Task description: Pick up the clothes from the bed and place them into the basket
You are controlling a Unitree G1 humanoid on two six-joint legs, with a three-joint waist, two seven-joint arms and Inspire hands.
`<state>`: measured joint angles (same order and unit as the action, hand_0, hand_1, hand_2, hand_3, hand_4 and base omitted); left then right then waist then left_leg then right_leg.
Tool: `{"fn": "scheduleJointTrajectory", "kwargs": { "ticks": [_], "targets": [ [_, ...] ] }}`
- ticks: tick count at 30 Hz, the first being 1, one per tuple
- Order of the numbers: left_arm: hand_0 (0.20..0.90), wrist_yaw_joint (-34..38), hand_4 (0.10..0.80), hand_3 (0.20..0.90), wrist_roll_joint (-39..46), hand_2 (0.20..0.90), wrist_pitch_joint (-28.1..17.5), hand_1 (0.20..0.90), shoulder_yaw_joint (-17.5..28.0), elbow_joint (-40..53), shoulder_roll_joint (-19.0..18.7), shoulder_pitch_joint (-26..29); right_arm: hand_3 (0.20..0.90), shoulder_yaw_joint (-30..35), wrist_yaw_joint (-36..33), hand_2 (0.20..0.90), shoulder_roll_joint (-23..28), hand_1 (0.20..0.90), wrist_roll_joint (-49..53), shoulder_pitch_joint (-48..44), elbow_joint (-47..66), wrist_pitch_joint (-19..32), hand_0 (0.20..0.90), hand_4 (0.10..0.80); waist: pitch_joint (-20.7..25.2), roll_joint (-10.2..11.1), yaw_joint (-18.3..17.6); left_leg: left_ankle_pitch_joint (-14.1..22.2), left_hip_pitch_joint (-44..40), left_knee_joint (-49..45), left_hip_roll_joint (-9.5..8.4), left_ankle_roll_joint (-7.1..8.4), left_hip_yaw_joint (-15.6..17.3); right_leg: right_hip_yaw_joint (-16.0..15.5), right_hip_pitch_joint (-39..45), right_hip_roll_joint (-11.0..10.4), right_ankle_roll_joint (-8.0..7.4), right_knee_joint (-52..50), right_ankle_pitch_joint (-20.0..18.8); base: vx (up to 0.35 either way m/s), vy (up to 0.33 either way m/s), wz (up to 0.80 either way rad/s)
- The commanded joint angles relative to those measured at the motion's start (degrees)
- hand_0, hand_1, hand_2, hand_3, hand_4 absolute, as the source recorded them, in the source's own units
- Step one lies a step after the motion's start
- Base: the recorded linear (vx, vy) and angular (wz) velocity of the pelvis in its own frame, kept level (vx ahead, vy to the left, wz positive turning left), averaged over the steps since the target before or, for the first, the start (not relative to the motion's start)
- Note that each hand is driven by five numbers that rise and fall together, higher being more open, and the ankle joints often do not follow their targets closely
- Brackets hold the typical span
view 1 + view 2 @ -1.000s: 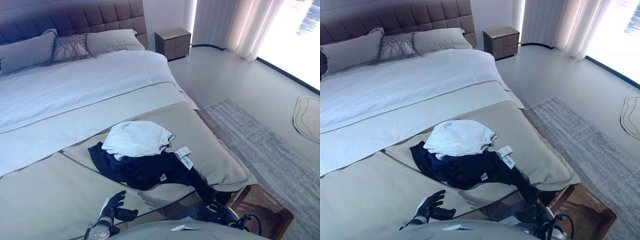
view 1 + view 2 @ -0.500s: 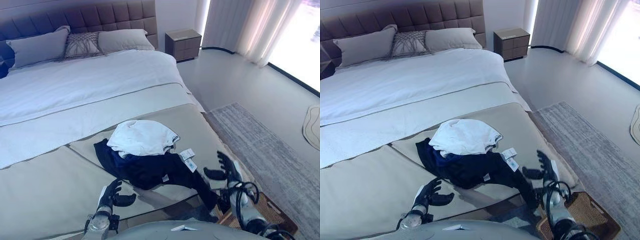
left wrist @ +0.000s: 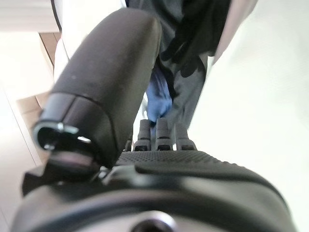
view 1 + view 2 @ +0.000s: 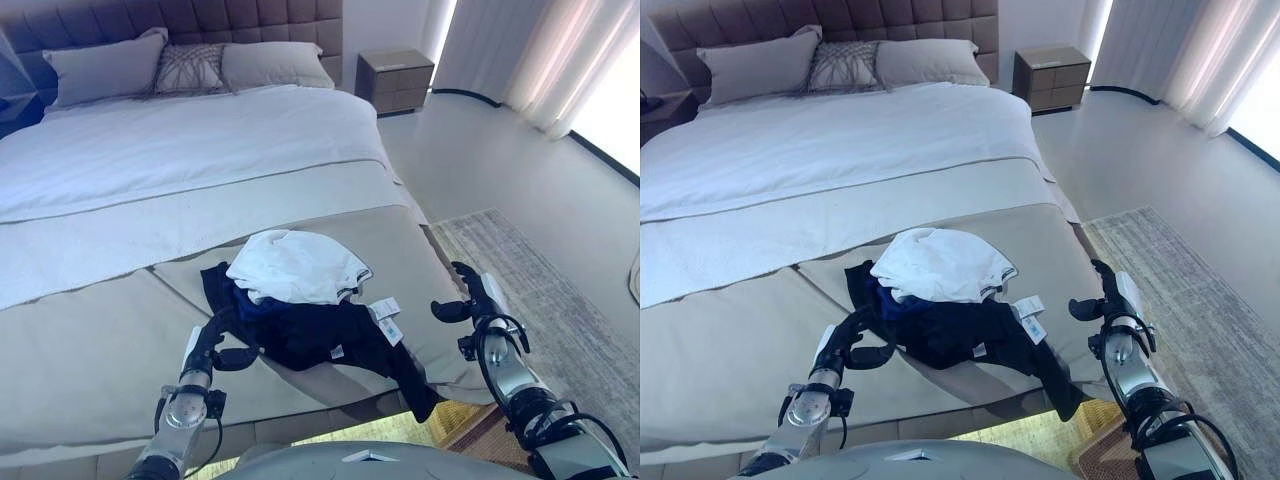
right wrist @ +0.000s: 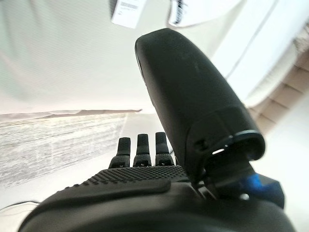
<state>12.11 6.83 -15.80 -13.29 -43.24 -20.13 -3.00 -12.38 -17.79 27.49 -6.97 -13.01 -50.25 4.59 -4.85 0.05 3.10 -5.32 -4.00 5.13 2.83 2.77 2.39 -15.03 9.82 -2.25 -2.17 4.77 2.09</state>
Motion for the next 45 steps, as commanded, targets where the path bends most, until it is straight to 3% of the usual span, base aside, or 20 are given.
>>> {"fn": "scheduleJointTrajectory", "kwargs": {
  "ticks": [1, 7, 12, 18, 27, 28, 30, 45],
  "targets": [
    [0.9, 2.82, 0.8, 0.9, 2.3, 0.9, -2.68, 0.9, -1.56, 4.45, -3.12, 6.8, 0.9, -2.1, 0.25, 0.9, 4.98, 0.9, -0.91, -9.64, -1.03, 0.36, 0.9, 0.8, -1.77, 0.36, 2.4, 10.93, 1.61, -9.09, -1.76, -1.89, 1.78, 1.17, -6.46, -3.12, -0.73, -9.9, 3.33, -0.157, -0.015, 0.13],
    [0.9, 5.39, 0.8, 0.9, 7.55, 0.9, -3.76, 0.9, -3.0, 6.13, -2.92, 14.1, 0.9, -5.0, -1.15, 0.9, 5.75, 0.9, 1.59, -19.61, -8.02, 0.11, 0.9, 0.8, -8.6, -0.74, 3.31, 12.05, 11.62, -19.55, -1.88, -1.31, 0.03, -0.08, -15.07, -5.08, 1.07, -19.78, 5.46, -0.202, 0.016, 0.16],
    [0.9, 6.7, 0.8, 0.9, 8.1, 0.9, -4.0, 0.9, -2.96, 8.02, -2.18, 12.94, 0.9, -5.25, -1.78, 0.9, 6.35, 0.9, 2.33, -21.47, -6.83, 0.55, 0.9, 0.8, -10.61, -1.61, 3.77, 12.94, 13.71, -23.09, -2.23, -1.14, -0.39, -0.62, -16.86, -6.2, 1.86, -24.02, 6.99, -0.013, 0.042, 0.18],
    [0.9, 6.63, 0.8, 0.9, 10.65, 0.9, -5.08, 0.9, -2.52, 10.05, -2.64, 11.66, 0.9, -6.16, 1.14, 0.9, 8.05, 0.9, 2.29, -25.21, -6.04, -2.94, 0.9, 0.8, -13.12, -2.64, 4.48, 13.36, 17.23, -26.77, -2.64, -1.04, -0.49, -0.92, -20.18, -7.11, 2.89, -28.61, 8.46, -0.035, 0.038, 0.09],
    [0.9, 7.0, 0.8, 0.9, 10.82, 0.9, -5.2, 0.9, -3.82, 11.24, -2.41, 12.63, 0.9, -8.2, 3.63, 0.9, 7.77, 0.9, 3.67, -28.64, -8.97, -2.65, 0.9, 0.8, -16.42, -3.25, 5.54, 16.89, 24.67, -37.07, -3.15, -3.06, 0.16, -1.28, -27.72, -9.39, 4.97, -41.56, 12.58, -0.058, 0.021, 0.06],
    [0.9, 6.9, 0.8, 0.9, 10.84, 0.9, -5.23, 0.9, -3.99, 11.24, -2.26, 12.56, 0.9, -8.38, 3.52, 0.9, 7.63, 0.9, 3.77, -28.73, -8.69, -2.35, 0.9, 0.8, -16.92, -3.17, 5.63, 19.09, 24.85, -39.27, -3.02, -3.03, 0.29, -0.73, -28.1, -9.75, 4.62, -43.98, 14.47, 0.014, 0.017, 0.07],
    [0.9, 6.77, 0.8, 0.9, 10.58, 0.9, -5.3, 0.9, -4.28, 11.36, -1.99, 12.4, 0.9, -8.5, 3.65, 0.9, 7.54, 0.9, 3.76, -28.98, -8.29, -1.99, 0.9, 0.8, -17.33, -3.16, 5.79, 20.0, 26.07, -41.47, -3.05, -3.38, 0.43, -0.79, -29.36, -10.3, 4.79, -46.4, 15.2, -0.017, 0.013, 0.04],
    [0.9, 7.71, 0.8, 0.9, 11.04, 0.9, -6.53, 0.9, -5.13, 13.1, -1.69, 10.45, 0.9, -11.5, 6.18, 0.9, 5.36, 0.9, 2.89, -33.42, -9.31, -5.73, 0.9, 0.8, -20.13, -3.62, 7.72, 24.19, 31.31, -52.48, -3.83, -5.45, 0.33, -0.34, -35.28, -13.15, 5.64, -58.27, 19.02, -0.026, 0.033, 0.04]
  ]
}}
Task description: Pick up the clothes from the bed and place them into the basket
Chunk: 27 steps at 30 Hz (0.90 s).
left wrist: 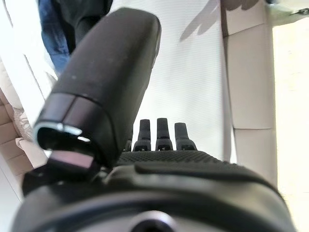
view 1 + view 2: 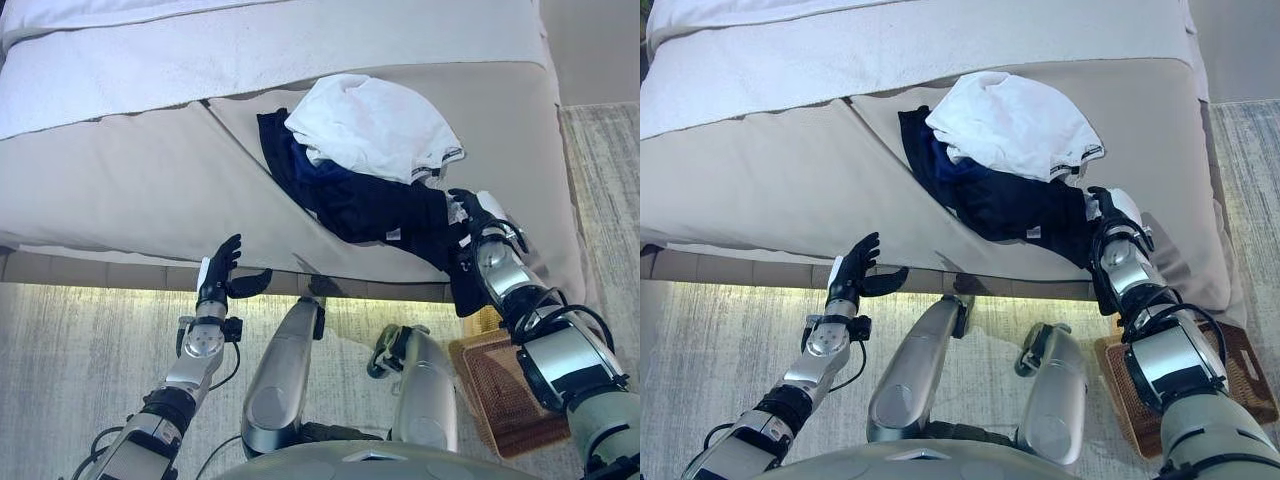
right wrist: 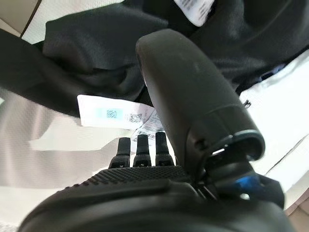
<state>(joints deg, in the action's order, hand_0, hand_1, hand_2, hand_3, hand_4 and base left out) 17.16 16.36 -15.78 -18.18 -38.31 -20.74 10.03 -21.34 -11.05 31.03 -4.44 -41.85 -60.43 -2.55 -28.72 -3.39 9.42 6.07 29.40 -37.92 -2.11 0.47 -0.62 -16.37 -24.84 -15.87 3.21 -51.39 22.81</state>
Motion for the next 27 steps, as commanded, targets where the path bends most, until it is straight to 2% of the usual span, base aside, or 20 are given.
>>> {"fn": "scheduleJointTrajectory", "kwargs": {
  "ticks": [1, 9, 16, 23, 27],
  "targets": [
    [0.9, 2.77, 0.8, 0.9, 1.6, 0.9, -6.6, 0.9, -0.25, 8.59, -1.17, -2.47, 0.9, -2.73, -0.6, 0.9, 1.63, 0.9, 0.54, -4.82, 0.72, 1.36, 0.9, 0.8, 3.6, -0.23, 1.51, 13.05, -1.61, -10.16, 0.99, -3.3, 3.35, 1.04, -1.18, 0.27, 0.31, -2.83, -1.5, -0.03, 0.02, 0.12],
    [0.9, 2.64, 0.8, 0.9, 1.34, 0.9, -7.39, 0.9, -0.23, 13.13, -2.46, -2.46, 0.9, -3.18, -1.07, 0.9, 1.03, 0.9, 2.26, -8.01, 0.68, 0.86, 0.9, 0.8, 2.12, -1.31, 2.32, 15.0, 3.65, -16.77, -0.02, -3.93, 3.28, 1.34, -6.64, -0.45, 0.73, -8.54, 0.36, -0.045, 0.015, 0.08],
    [0.9, 2.38, 0.8, 0.9, 1.02, 0.9, -7.72, 0.9, -0.61, 14.74, -3.16, -2.05, 0.9, -4.93, 2.95, 0.9, -0.15, 0.9, 0.62, -10.56, 0.56, 0.98, 0.9, 0.8, 0.99, -2.07, 3.07, 15.45, 7.92, -20.25, -1.43, -4.05, 2.59, 2.04, -11.08, -0.22, 0.7, -12.19, 1.27, -0.074, -0.015, 0.04],
    [0.9, 1.57, 0.8, 0.9, 0.8, 0.9, -7.95, 0.9, -0.91, 14.67, -3.41, -1.4, 0.9, -8.14, 5.84, 0.9, -2.33, 0.9, -0.99, -11.19, 0.59, 3.4, 0.9, 0.8, 0.44, -2.53, 3.92, 14.43, 8.87, -19.27, -3.06, -3.86, 1.77, 1.8, -11.79, 0.18, 0.36, -11.39, 0.59, -0.066, -0.014, 0.05],
    [0.9, 1.26, 0.8, 0.9, 0.6, 0.9, -8.11, 0.9, -0.61, 14.44, -3.43, -1.24, 0.9, -8.86, 5.62, 0.9, -3.46, 0.9, -0.69, -11.65, 1.47, 6.44, 0.9, 0.8, 0.32, -2.57, 4.38, 14.14, 8.87, -18.79, -3.56, -3.77, 1.46, 1.33, -11.64, 0.3, 0.37, -10.76, 0.27, -0.059, -0.007, -0.07]
  ]
}}
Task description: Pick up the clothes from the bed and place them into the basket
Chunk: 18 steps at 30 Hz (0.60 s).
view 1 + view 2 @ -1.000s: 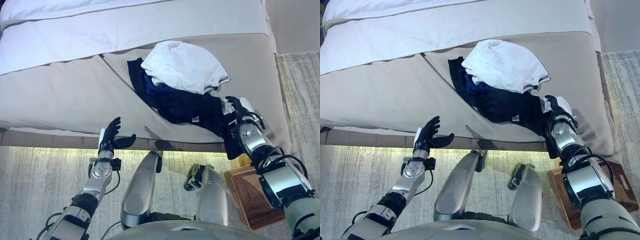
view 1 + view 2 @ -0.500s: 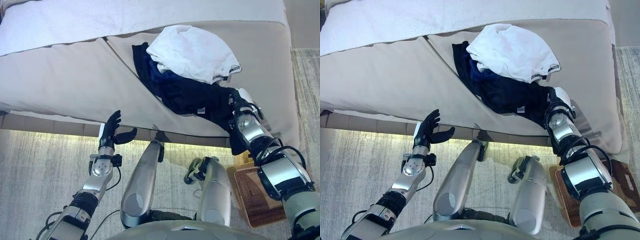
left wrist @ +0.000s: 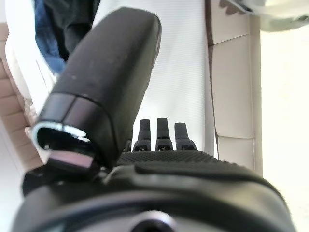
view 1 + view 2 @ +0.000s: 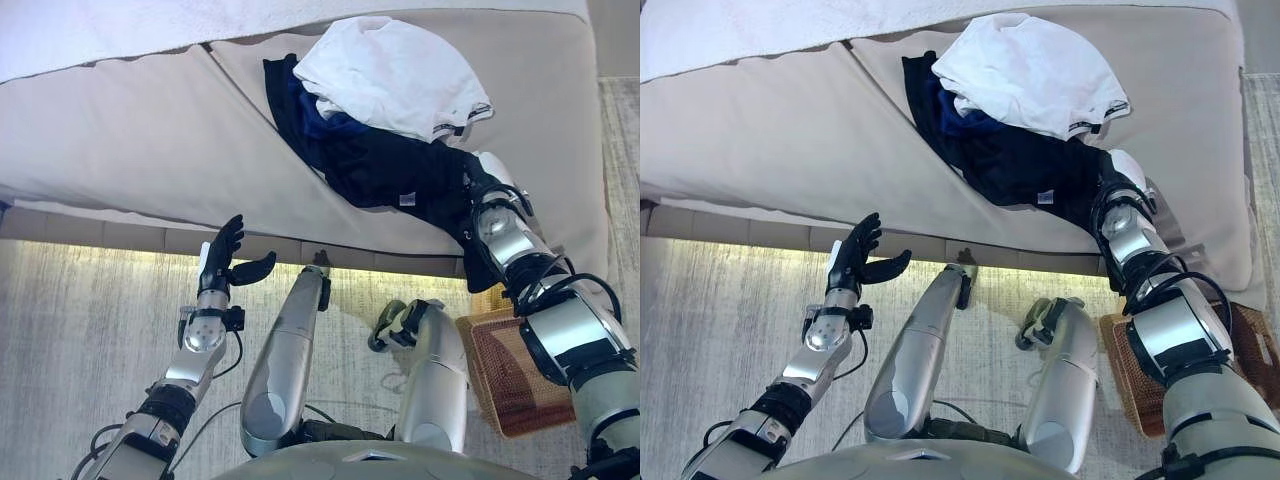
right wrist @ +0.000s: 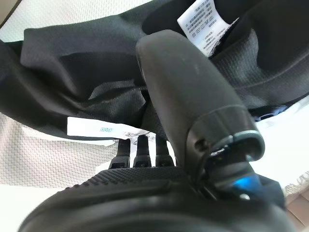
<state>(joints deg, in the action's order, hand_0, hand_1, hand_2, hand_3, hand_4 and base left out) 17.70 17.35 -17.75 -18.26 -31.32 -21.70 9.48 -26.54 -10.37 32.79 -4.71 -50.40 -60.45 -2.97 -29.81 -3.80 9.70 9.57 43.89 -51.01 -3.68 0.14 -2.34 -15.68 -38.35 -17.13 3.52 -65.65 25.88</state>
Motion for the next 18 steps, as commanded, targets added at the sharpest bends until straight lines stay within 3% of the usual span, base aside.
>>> {"fn": "scheduleJointTrajectory", "kwargs": {
  "ticks": [1, 2, 3, 13, 18],
  "targets": [
    [0.9, 0.67, 0.8, 0.9, -0.58, 0.9, -6.12, 0.9, -0.44, 7.53, -2.42, -0.71, 0.719, -3.77, 4.61, 0.745, -5.39, 0.745, -0.2, -3.28, 1.88, 7.72, 0.745, 0.619, 1.33, -2.17, 4.23, 10.63, -5.56, -5.78, -2.08, -3.44, 3.13, 0.55, 1.87, 1.63, 0.08, 3.52, -2.84, -0.074, -0.013, 0.45],
    [0.9, 0.67, 0.8, 0.9, -0.68, 0.9, -6.09, 0.9, -0.47, 7.68, -2.46, -0.85, 0.719, -3.79, 4.23, 0.745, -5.47, 0.745, 0.06, -3.3, 2.17, 8.3, 0.745, 0.619, 1.32, -2.14, 4.33, 10.69, -5.48, -5.98, -2.15, -3.44, 3.09, 0.47, 1.82, 1.63, 0.1, 3.42, -2.83, -0.058, -0.014, 0.23],
    [0.9, 0.51, 0.8, 0.9, -0.63, 0.9, -6.26, 0.9, -0.42, 7.58, -2.49, -0.96, 0.2, -3.69, 3.59, 0.3, -5.56, 0.3, 0.07, -3.3, 2.56, 8.74, 0.3, 0.1, 1.28, -2.11, 4.39, 10.66, -5.53, -5.99, -2.17, -3.42, 3.05, 0.33, 1.91, 1.68, 0.1, 3.44, -2.86, -0.041, -0.013, -0.08],
    [0.9, 0.6, 0.8, 0.9, -1.47, 0.9, -5.86, 0.9, -0.39, 7.01, -2.13, -1.67, 0.2, -1.89, 0.23, 0.3, -5.45, 0.3, 2.63, -1.42, 3.91, 7.98, 0.3, 0.1, 2.1, -0.91, 4.67, 10.46, -10.55, -2.59, -1.38, -3.34, 2.57, -0.62, 7.67, 2.04, -0.07, 7.67, -4.07, -0.002, -0.003, 0.01],
    [0.9, 1.39, 0.8, 0.9, -1.7, 0.9, -5.07, 0.9, -0.5, 6.13, -2.04, -1.59, 0.2, -0.23, -1.67, 0.3, -4.89, 0.3, 3.06, -0.72, 2.93, 7.44, 0.3, 0.1, 3.24, -0.15, 4.38, 10.36, -14.89, 0.15, -0.06, -3.12, 3.12, -1.25, 12.34, 2.01, -0.19, 10.75, -4.76, 0.043, -0.001, 0.02]
  ]
}}
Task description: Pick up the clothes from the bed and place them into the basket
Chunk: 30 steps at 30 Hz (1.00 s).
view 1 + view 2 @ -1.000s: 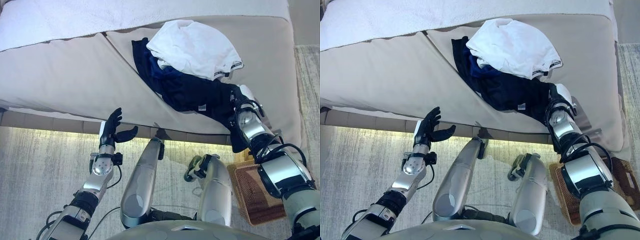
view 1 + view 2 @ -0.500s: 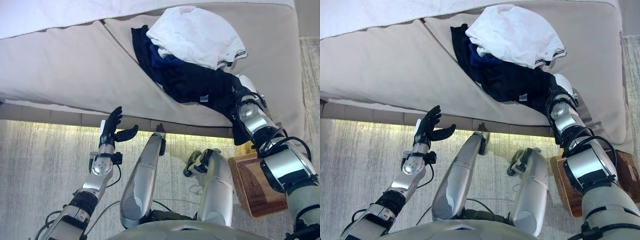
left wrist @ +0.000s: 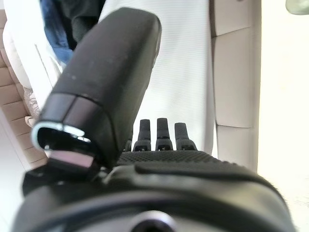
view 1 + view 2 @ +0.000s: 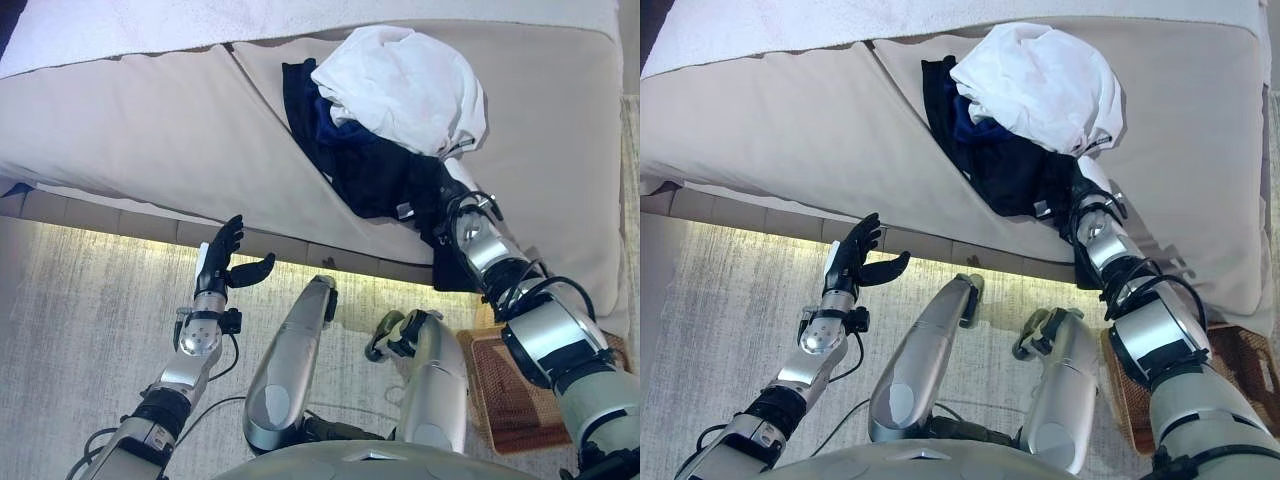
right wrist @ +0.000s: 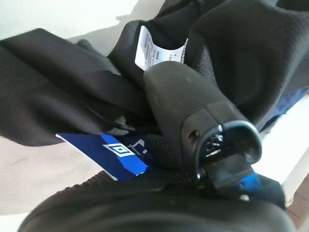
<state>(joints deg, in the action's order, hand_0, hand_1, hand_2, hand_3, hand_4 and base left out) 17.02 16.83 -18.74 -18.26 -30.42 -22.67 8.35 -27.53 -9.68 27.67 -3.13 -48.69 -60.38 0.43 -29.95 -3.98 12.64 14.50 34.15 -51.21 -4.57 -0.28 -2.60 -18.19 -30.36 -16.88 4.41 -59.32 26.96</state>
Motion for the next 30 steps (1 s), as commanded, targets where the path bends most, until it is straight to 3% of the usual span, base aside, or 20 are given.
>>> {"fn": "scheduleJointTrajectory", "kwargs": {
  "ticks": [1, 9, 10, 16, 19, 24, 25, 28, 30],
  "targets": [
    [0.9, 2.09, 0.8, 0.9, -1.08, 0.9, -3.98, 0.9, -0.42, 4.86, -1.05, -0.42, 0.2, 1.05, -2.76, 0.3, 0.48, 0.3, 1.6, -2.42, 2.75, 3.77, 0.3, 0.1, 3.76, 0.22, 1.31, 5.41, -6.04, 0.97, 1.19, -2.64, 3.6, 1.07, 5.35, 1.84, -1.04, 5.16, -5.97, 0.046, -0.003, -0.11],
    [0.9, 3.2, 0.8, 0.9, -1.54, 0.9, -2.01, 0.9, -0.21, 3.53, -0.48, -0.49, 0.2, 2.4, -4.04, 0.3, 2.83, 0.3, 2.77, -0.11, 4.8, 1.12, 0.3, 0.1, 7.64, 1.87, -0.43, 3.57, -14.26, 8.68, 4.07, -1.48, 4.52, 1.12, 14.33, 3.61, -1.17, 14.14, -7.8, 0.085, 0.006, -0.13],
    [0.9, 3.63, 0.8, 0.9, -1.65, 0.9, -1.4, 0.9, -0.27, 3.38, -0.41, -0.37, 0.2, 2.74, -3.62, 0.3, 3.46, 0.3, 2.95, 0.65, 5.84, 0.66, 0.3, 0.1, 8.84, 2.29, -0.94, 1.34, -15.34, 11.29, 4.46, -1.5, 4.83, 0.61, 15.73, 4.08, -0.75, 17.25, -9.62, 0.087, -0.001, -0.14],
    [0.9, 3.74, 0.8, 0.9, -1.55, 0.9, 1.45, 0.9, -0.03, 2.59, -0.2, -0.43, 0.2, 5.28, -2.45, 0.3, 5.94, 0.3, 7.77, 5.13, 9.4, 0.97, 0.3, 0.1, 13.22, 4.17, -2.8, -1.62, -22.62, 20.24, 6.38, -0.21, 6.04, 0.59, 23.91, 6.65, -1.6, 29.13, -12.7, 0.139, -0.025, -0.15],
    [0.9, 3.52, 0.8, 0.9, -1.41, 0.9, 2.6, 0.9, 0.13, 2.57, -0.45, -0.94, 0.2, 7.12, 2.07, 0.3, 7.31, 0.3, 15.98, 7.07, 13.8, 1.64, 0.3, 0.1, 15.35, 4.82, -3.66, -3.1, -26.47, 26.21, 6.68, 0.55, 6.76, 1.17, 27.38, 8.13, -2.49, 35.84, -14.57, 0.143, -0.026, -0.08],
    [0.9, 1.54, 0.8, 0.9, -1.47, 0.9, 3.12, 0.9, 0.82, 1.09, -0.93, -0.94, 0.2, 14.3, 21.92, 0.3, 6.46, 0.3, 50.18, 8.73, 16.98, 0.56, 0.3, 0.1, 18.82, 5.62, -4.46, -5.22, -31.74, 34.81, 6.14, 1.63, 7.46, 1.69, 32.3, 10.09, -3.93, 45.18, -17.32, 0.115, -0.034, -0.1],
    [0.9, 1.49, 0.8, 0.9, -1.47, 0.9, 3.14, 0.9, 0.78, 1.04, -0.96, -0.9, 0.2, 14.73, 23.1, 0.3, 6.35, 0.3, 52.15, 8.73, 16.9, 0.24, 0.3, 0.1, 19.12, 5.69, -4.52, -5.55, -31.71, 35.25, 6.05, 1.63, 7.41, 1.64, 32.29, 10.14, -3.97, 45.61, -17.61, 0.098, -0.035, 0.02],
    [0.9, 0.02, 0.8, 0.9, -1.72, 0.9, 3.65, 0.9, 1.02, 0.88, -1.41, -1.65, 0.2, 20.36, 33.55, 0.3, 3.05, 0.3, 70.33, 9.93, 18.17, -6.58, 0.3, 0.1, 21.18, 5.6, -4.25, -6.94, -34.07, 39.64, 5.38, 1.84, 7.09, 1.57, 34.46, 10.89, -4.79, 49.13, -18.81, 0.114, -0.029, 0.02],
    [0.9, -0.47, 0.8, 0.9, -1.75, 0.9, 3.74, 0.9, 1.25, 1.35, -1.75, -2.63, 0.2, 21.31, 37.0, 0.3, 2.01, 0.3, 75.74, 10.52, 20.71, -9.31, 0.3, 0.1, 22.06, 5.58, -4.15, -7.62, -34.93, 41.48, 5.28, 1.84, 6.87, 1.53, 35.12, 11.15, -5.08, 50.52, -19.38, 0.08, -0.022, 0.04]
  ]
}}
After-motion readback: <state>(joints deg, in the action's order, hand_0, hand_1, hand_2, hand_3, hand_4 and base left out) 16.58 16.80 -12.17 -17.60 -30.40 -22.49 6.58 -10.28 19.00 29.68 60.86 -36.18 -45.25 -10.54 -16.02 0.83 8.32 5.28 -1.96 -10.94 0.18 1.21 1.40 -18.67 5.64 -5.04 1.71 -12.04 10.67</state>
